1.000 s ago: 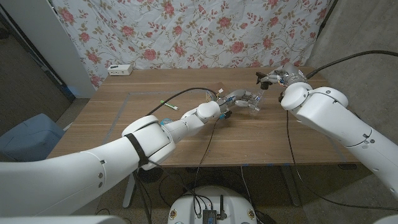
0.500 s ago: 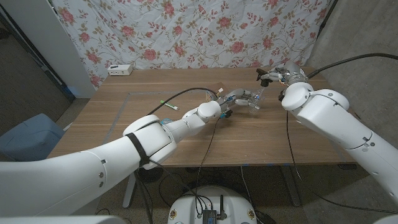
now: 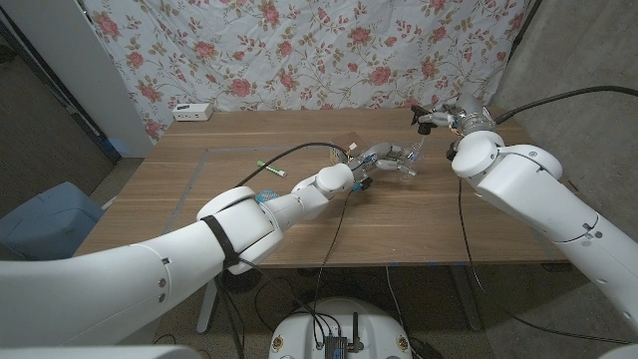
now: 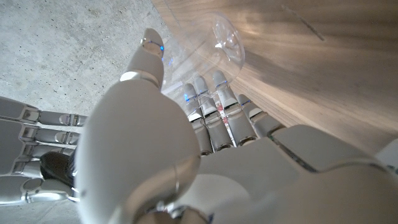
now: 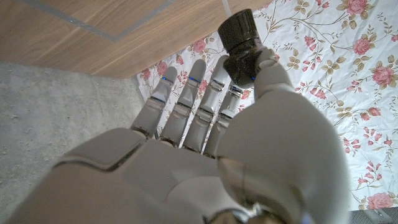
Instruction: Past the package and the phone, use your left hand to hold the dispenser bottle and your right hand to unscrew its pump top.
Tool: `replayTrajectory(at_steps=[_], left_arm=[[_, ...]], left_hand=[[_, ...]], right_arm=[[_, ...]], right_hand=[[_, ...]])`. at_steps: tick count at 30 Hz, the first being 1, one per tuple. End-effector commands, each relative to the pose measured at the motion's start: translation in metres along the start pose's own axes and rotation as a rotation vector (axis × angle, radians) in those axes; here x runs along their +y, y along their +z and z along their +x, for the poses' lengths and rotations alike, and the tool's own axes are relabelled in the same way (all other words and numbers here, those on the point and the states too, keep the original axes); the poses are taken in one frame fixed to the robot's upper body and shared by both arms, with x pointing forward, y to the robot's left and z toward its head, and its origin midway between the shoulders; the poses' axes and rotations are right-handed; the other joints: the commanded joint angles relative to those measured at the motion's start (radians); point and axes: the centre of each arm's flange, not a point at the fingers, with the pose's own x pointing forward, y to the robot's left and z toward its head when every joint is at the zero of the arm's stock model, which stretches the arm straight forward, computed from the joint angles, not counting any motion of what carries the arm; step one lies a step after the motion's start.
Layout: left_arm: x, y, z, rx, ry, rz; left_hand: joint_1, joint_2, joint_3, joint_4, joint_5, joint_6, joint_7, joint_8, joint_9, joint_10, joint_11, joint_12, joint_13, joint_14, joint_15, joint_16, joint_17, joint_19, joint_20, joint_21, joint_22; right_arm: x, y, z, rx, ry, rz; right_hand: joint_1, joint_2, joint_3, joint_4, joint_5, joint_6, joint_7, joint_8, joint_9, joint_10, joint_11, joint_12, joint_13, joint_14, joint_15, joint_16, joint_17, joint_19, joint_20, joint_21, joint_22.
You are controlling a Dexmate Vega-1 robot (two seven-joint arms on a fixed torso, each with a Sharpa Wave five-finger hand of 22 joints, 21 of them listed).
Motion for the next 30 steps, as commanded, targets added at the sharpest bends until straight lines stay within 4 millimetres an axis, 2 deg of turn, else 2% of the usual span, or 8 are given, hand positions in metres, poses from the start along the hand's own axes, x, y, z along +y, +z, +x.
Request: replayTrajectory(at_steps=[1,30], left_arm=[[0.001,0.000,-0.007,-0.035,0.006,0.003],[-0.004,-0.003,-0.016,-0.065,0.007,0.008]], left_hand=[[-0.104,0.132,0.097,0.088,0.006,0.084,-0.027,0.004,0.002,0.053,-0.046,0.004,0.004,0.020,-0.075,0.005,0.002,0.007,-0.030,0.001,0.001],[-0.102,0.133,0.098,0.086,0.006,0.083,-0.027,0.004,0.002,0.054,-0.046,0.004,0.005,0.017,-0.076,0.006,0.003,0.007,-0.028,0.001,0.001]], right_arm=[[-0.012,0.008,-0.004,-0.015,-0.013,-0.009],[-0.033,0.016,-0.024,-0.025,-0.051,0.035]], right_hand=[[0.062,0.062,0.002,0.006,-0.006,0.033,-0.022,0.006,0.005,0.078,-0.069,0.005,0.004,-0.001,-0.126,-0.002,0.002,-0.006,0.003,-0.004,0.002],[0.061,0.065,-0.001,0.013,-0.013,0.038,-0.017,0.009,0.004,0.085,-0.068,0.009,0.007,0.010,-0.118,0.000,0.009,-0.004,0.010,-0.002,0.002]])
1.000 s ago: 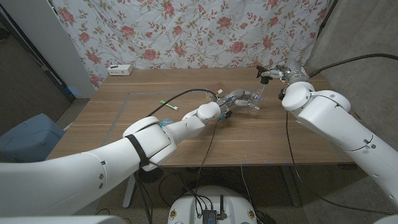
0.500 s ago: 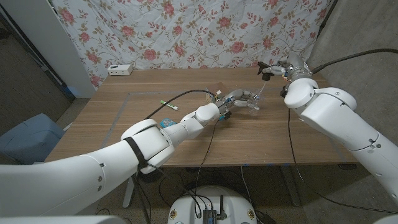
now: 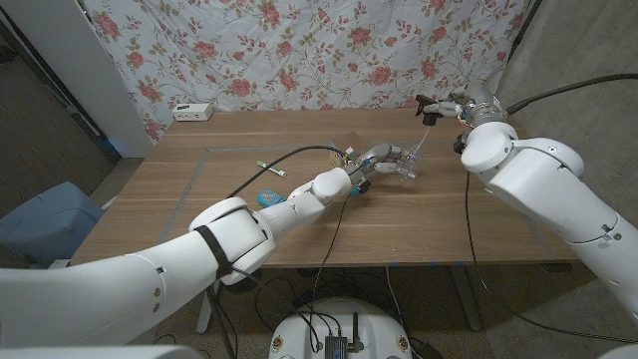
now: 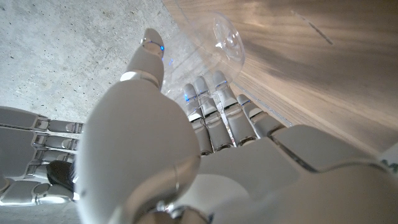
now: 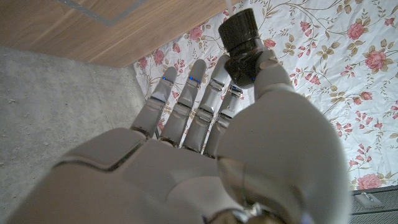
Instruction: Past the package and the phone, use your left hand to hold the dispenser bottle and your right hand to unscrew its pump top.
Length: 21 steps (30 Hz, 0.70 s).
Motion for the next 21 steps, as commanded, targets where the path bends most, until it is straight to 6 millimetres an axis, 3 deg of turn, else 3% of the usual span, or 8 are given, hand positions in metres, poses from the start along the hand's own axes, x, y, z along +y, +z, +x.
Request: replayTrajectory(at_steps=[1,21], left_arm=[[-0.0003,-0.0034,-0.0032,0.006,-0.002,-0.002],[0.0013,-0.0080,-0.0065,0.018,-0.001,-0.005]], left_hand=[[-0.102,0.133,0.095,0.089,0.005,0.083,-0.028,0.008,0.002,0.055,-0.045,0.007,0.004,0.018,-0.074,0.008,0.003,0.007,-0.028,0.001,0.002],[-0.102,0.134,0.096,0.089,0.005,0.083,-0.027,0.007,0.002,0.055,-0.042,0.007,0.005,0.018,-0.073,0.009,0.003,0.007,-0.027,0.001,0.002]], right_arm=[[-0.0095,0.0039,-0.0089,-0.001,-0.031,0.023],[-0.0193,0.0102,-0.0107,-0.025,-0.048,0.030]], right_hand=[[0.063,0.064,0.005,0.002,0.000,0.032,-0.022,0.005,0.004,0.079,-0.073,0.004,0.003,0.011,-0.116,0.000,0.005,0.002,0.004,-0.002,0.002],[0.069,0.064,0.004,0.002,-0.004,0.033,-0.018,0.005,0.004,0.080,-0.070,0.004,0.003,0.010,-0.118,-0.002,0.007,0.004,0.006,-0.002,0.002]])
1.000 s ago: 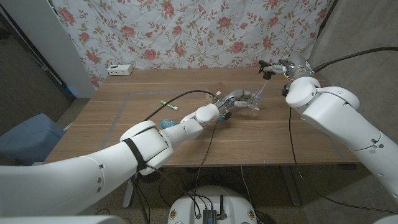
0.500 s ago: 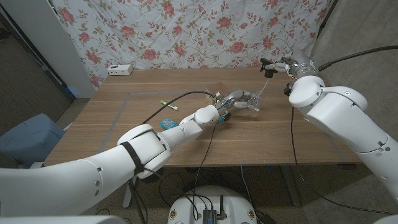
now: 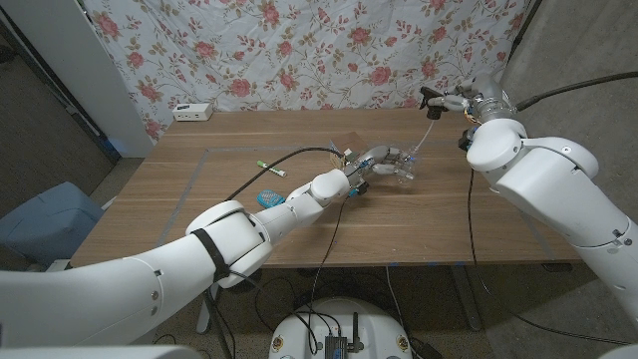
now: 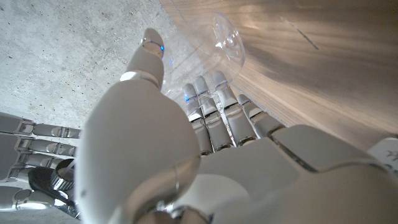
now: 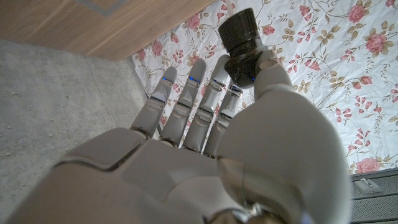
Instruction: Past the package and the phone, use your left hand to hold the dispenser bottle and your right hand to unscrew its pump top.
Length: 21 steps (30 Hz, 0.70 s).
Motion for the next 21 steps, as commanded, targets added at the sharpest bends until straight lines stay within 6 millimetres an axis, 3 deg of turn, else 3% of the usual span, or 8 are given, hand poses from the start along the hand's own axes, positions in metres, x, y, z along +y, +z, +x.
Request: replayTrajectory(at_steps=[1,21], left_arm=[[0.0002,-0.0037,-0.0030,0.009,0.000,-0.004],[-0.0011,-0.0065,-0.0121,0.012,0.024,-0.020]], left_hand=[[-0.102,0.134,0.096,0.089,0.006,0.082,-0.027,0.003,0.002,0.053,-0.044,0.003,0.005,0.019,-0.073,0.004,0.004,0.007,-0.027,0.001,0.002],[-0.102,0.133,0.097,0.088,0.005,0.083,-0.026,0.003,0.002,0.054,-0.046,0.003,0.004,0.020,-0.074,0.004,0.003,0.008,-0.027,0.001,0.002]], right_arm=[[-0.0060,0.0033,-0.0018,-0.011,-0.013,0.004],[-0.0146,-0.0002,0.0004,-0.007,-0.039,0.006]], right_hand=[[0.068,0.064,0.004,0.002,-0.003,0.032,-0.020,0.009,0.003,0.080,-0.069,0.005,0.005,0.010,-0.119,-0.002,0.003,0.004,0.006,-0.002,0.002],[0.071,0.066,0.002,0.003,-0.007,0.031,-0.018,0.008,0.003,0.077,-0.070,0.005,0.007,0.009,-0.115,-0.003,0.006,0.005,0.001,-0.001,0.002]])
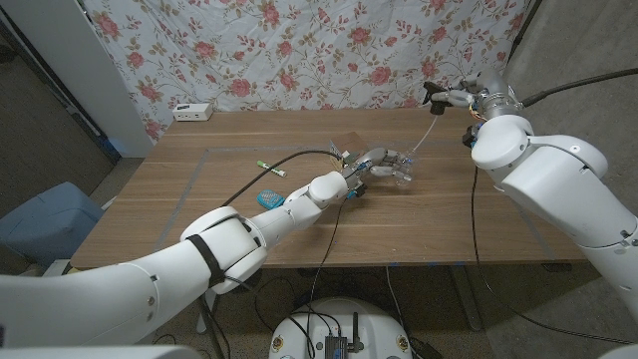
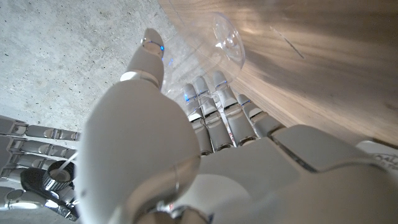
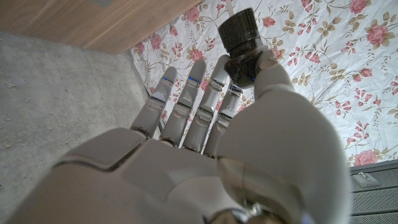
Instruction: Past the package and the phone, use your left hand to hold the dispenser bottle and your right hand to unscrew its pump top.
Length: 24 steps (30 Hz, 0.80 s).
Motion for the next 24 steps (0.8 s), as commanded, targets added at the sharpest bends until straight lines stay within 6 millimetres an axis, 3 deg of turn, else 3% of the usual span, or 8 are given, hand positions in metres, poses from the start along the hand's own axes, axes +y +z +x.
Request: replayTrajectory(at_steps=[1,24], left_arm=[[0.000,0.000,-0.005,0.000,0.017,-0.007],[0.006,0.007,-0.021,0.000,0.086,-0.053]], left_hand=[[-0.102,0.133,0.097,0.088,0.006,0.083,-0.026,0.008,0.002,0.054,-0.046,0.007,0.004,0.021,-0.072,0.005,0.002,0.007,-0.027,0.001,0.002],[-0.104,0.131,0.097,0.089,0.006,0.081,-0.025,0.007,0.002,0.055,-0.043,0.006,0.002,0.022,-0.073,0.005,0.002,0.007,-0.027,0.001,0.002]], right_arm=[[-0.005,-0.003,0.002,0.003,-0.021,0.004],[0.006,-0.022,0.019,0.020,-0.023,0.004]], right_hand=[[0.071,0.066,0.002,0.003,-0.005,0.031,-0.018,0.005,0.004,0.077,-0.070,0.007,0.006,0.008,-0.115,-0.003,0.001,0.005,0.001,-0.001,0.002],[0.074,0.068,-0.001,0.004,-0.008,0.029,-0.020,0.004,0.003,0.073,-0.072,0.006,0.008,0.003,-0.122,-0.006,0.006,-0.010,-0.006,-0.007,0.002]])
